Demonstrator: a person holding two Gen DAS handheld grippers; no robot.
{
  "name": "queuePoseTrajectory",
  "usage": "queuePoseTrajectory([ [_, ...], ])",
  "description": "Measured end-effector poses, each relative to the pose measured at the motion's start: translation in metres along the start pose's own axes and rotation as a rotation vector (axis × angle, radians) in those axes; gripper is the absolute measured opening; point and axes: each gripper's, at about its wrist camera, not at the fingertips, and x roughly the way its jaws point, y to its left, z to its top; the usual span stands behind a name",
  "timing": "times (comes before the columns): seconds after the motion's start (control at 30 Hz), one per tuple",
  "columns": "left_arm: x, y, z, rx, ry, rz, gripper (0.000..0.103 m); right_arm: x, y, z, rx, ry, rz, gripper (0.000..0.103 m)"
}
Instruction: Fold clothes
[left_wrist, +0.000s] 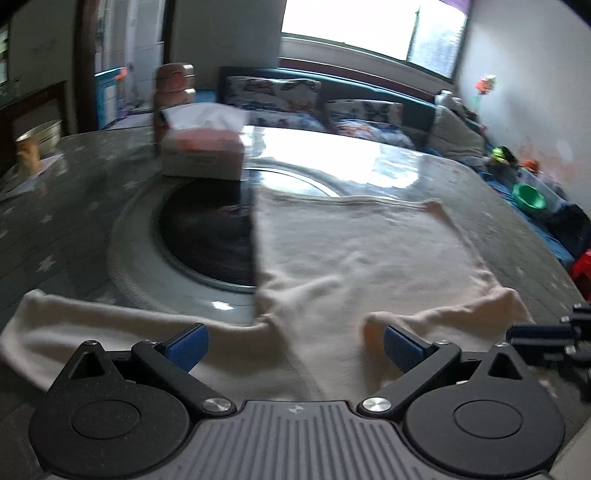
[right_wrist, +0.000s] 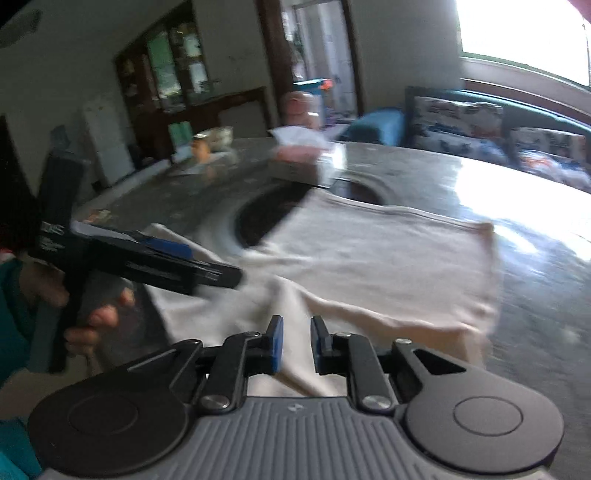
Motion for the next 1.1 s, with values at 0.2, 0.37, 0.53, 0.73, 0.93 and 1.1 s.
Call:
queuePoseTrajectory([
  [0.2, 0.004, -0.025, -0.003, 0.063, 0.01, -0.081, 0.082, -0.015, -0.051, -0.028, 0.117, 0.048, -0.131, 0.015],
  [0.37, 0.009, -0.044, -0.01, 0.127, 0.031, -0.127, 0.076, -0.012, -0.065, -0.043, 0.168, 0.062, -0.124, 0.015],
  [0.53, 0.017, -0.047, -0.015, 0.145, 0.063, -0.123, 0.062, -0.017, -0.068, -0.029, 0.133, 0.023, -0.136, 0.015],
  [0.73, 0.018, -0.045, -0.016, 0.155, 0.06, -0.131, 0.03, -0.008, -0.096, -0.014, 0.187, -0.005, -0.177, 0.015],
  [0.93, 0.012, -0.038, -0.01, 0.153, 0.052, -0.141, 0.01, 0.004, -0.115, -0.02, 0.248, 0.001, -0.122, 0.015],
  [1.1, 0.012, -0.038, -0.01, 0.167, 0.063, -0.126, 0.007, 0.017, -0.118, -0.021, 0.254, 0.003, -0.071, 0.012],
])
